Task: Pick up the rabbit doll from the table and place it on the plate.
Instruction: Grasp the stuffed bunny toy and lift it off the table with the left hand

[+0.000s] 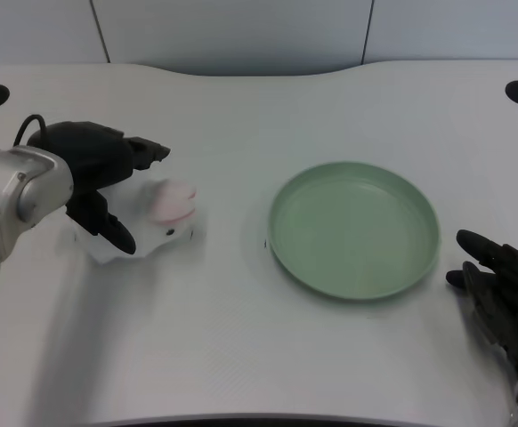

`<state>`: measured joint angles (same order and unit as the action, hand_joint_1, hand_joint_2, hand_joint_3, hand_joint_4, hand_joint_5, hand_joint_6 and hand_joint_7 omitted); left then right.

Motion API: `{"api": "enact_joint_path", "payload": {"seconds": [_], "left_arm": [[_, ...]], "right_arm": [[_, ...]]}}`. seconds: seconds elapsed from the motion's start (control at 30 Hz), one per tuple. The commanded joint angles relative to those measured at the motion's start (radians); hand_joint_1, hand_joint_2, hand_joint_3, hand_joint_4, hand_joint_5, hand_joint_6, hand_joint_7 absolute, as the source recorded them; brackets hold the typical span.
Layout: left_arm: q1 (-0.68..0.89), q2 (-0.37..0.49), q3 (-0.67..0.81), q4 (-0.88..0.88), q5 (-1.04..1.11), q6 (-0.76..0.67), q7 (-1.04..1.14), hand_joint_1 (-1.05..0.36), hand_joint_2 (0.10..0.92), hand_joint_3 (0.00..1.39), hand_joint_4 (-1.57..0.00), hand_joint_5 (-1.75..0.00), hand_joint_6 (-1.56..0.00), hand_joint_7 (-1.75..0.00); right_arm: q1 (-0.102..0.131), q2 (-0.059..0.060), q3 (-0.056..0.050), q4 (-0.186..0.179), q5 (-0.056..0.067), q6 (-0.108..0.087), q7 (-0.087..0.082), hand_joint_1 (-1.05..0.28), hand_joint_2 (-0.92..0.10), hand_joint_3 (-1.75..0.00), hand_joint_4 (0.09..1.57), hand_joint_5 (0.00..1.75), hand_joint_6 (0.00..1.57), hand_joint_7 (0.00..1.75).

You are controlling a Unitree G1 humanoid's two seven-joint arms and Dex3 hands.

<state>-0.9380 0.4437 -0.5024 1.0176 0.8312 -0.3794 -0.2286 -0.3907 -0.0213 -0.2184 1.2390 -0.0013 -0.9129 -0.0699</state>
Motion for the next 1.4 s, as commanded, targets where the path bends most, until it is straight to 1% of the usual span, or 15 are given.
{"api": "enact_joint_path", "payload": {"seconds": [0.03, 0.17, 0.27, 0.37, 0.57, 0.67, 0.73, 0.8, 1.0, 1.03, 1.1, 1.13, 1.17, 1.3, 1.4], "left_arm": [[-0.066, -0.044, -0.039, 0.12, 0.011, 0.042, -0.007, -1.05, 0.872, 0.0, 0.0, 0.0, -0.05, -0.01], [-0.106, -0.093, -0.091, 0.212, 0.025, 0.075, 0.011, -1.05, 0.871, 0.0, 0.0, 0.0, -0.05, -0.01], [-0.114, -0.118, -0.109, 0.257, 0.024, 0.093, 0.027, -1.05, 0.881, 0.01, 0.0, 0.0, -0.03, 0.0], [-0.117, -0.134, -0.13, 0.285, 0.029, 0.111, 0.047, -1.05, 0.892, 0.01, 0.0, 0.0, -0.02, 0.0], [-0.111, -0.161, -0.19, 0.312, 0.06, 0.135, 0.102, -1.05, 0.875, 0.0, 0.0, 0.0, 0.0, 0.0], [-0.109, -0.174, -0.213, 0.323, 0.069, 0.15, 0.111, -1.05, 0.863, 0.0, 0.0, 0.0, 0.0, 0.0], [-0.103, -0.18, -0.231, 0.328, 0.084, 0.159, 0.133, -1.05, 0.854, 0.0, 0.0, 0.0, 0.0, 0.0], [-0.093, -0.178, -0.258, 0.331, 0.108, 0.155, 0.19, -1.05, 0.821, 0.0, -0.01, -0.01, -0.03, -0.02], [-0.072, -0.173, -0.285, 0.341, 0.126, 0.144, 0.335, -0.95, 0.753, 0.0, -0.17, -0.12, -0.18, -0.08], [-0.07, -0.172, -0.284, 0.342, 0.124, 0.14, 0.359, -0.92, 0.749, 0.0, -0.21, -0.15, -0.23, -0.11], [-0.064, -0.171, -0.269, 0.343, 0.107, 0.134, 0.404, -0.81, 0.734, 0.0, -0.12, -0.72, -0.36, -0.27], [-0.061, -0.17, -0.264, 0.344, 0.102, 0.131, 0.426, -0.73, 0.742, 0.0, -0.1, -0.99, -0.39, -0.46], [-0.06, -0.17, -0.261, 0.345, 0.099, 0.13, 0.438, -0.69, 0.742, 0.0, -0.13, -1.1, -0.39, -0.6], [-0.054, -0.164, -0.227, 0.349, 0.065, 0.108, 0.46, -0.53, 0.715, 0.0, -0.31, -1.26, -0.49, -0.84], [-0.058, -0.164, -0.22, 0.351, 0.057, 0.111, 0.451, -0.45, 0.707, 0.0, -0.61, -1.25, -0.56, -0.88]], "right_arm": [[0.014, -0.004, -0.006, -0.007, 0.011, -0.025, -0.001, -0.31, -0.92, -0.34, 0.63, 0.88, 0.88, 0.01], [0.022, -0.004, -0.001, -0.013, 0.002, -0.033, -0.014, -0.31, -0.92, -0.35, 0.6, 0.89, 0.89, 0.01], [0.03, -0.004, 0.0, -0.019, 0.001, -0.043, -0.014, -0.29, -0.92, -0.35, 0.59, 0.9, 0.89, 0.01], [0.034, -0.002, -0.008, -0.017, 0.013, -0.052, -0.002, -0.29, -0.92, -0.35, 0.6, 0.91, 0.9, 0.01], [0.046, 0.006, -0.014, -0.016, 0.01, -0.061, -0.034, -0.27, -0.92, -0.31, 0.63, 0.9, 0.9, 0.02], [0.051, -0.002, -0.009, -0.012, -0.003, -0.074, -0.051, -0.27, -0.92, -0.3, 0.68, 0.86, 0.9, 0.02], [0.057, -0.01, 0.001, -0.011, -0.02, -0.082, -0.066, -0.28, -0.92, -0.3, 0.69, 0.84, 0.91, 0.02], [0.064, -0.012, 0.005, -0.014, -0.03, -0.091, -0.076, -0.28, -0.92, -0.31, 0.7, 0.83, 0.91, 0.02], [0.067, -0.008, 0.0, -0.01, -0.021, -0.094, -0.081, -0.28, -0.92, -0.29, 0.72, 0.82, 0.91, 0.02], [0.068, -0.006, -0.003, -0.009, -0.016, -0.096, -0.079, -0.28, -0.92, -0.28, 0.72, 0.82, 0.91, 0.02], [0.073, -0.003, -0.004, -0.014, -0.017, -0.097, -0.086, -0.28, -0.92, -0.28, 0.72, 0.82, 0.92, 0.02], [0.075, -0.003, -0.002, -0.017, -0.019, -0.1, -0.088, -0.27, -0.92, -0.28, 0.72, 0.82, 0.91, 0.02], [0.077, -0.004, 0.0, -0.02, -0.022, -0.102, -0.089, -0.26, -0.92, -0.28, 0.72, 0.82, 0.91, 0.02], [0.079, -0.006, -0.008, -0.019, -0.003, -0.112, -0.06, -0.25, -0.92, -0.28, 0.72, 0.82, 0.91, 0.01], [0.084, -0.003, -0.01, -0.023, -0.002, -0.11, -0.06, -0.27, -0.92, -0.27, 0.72, 0.82, 0.91, 0.02]]}}
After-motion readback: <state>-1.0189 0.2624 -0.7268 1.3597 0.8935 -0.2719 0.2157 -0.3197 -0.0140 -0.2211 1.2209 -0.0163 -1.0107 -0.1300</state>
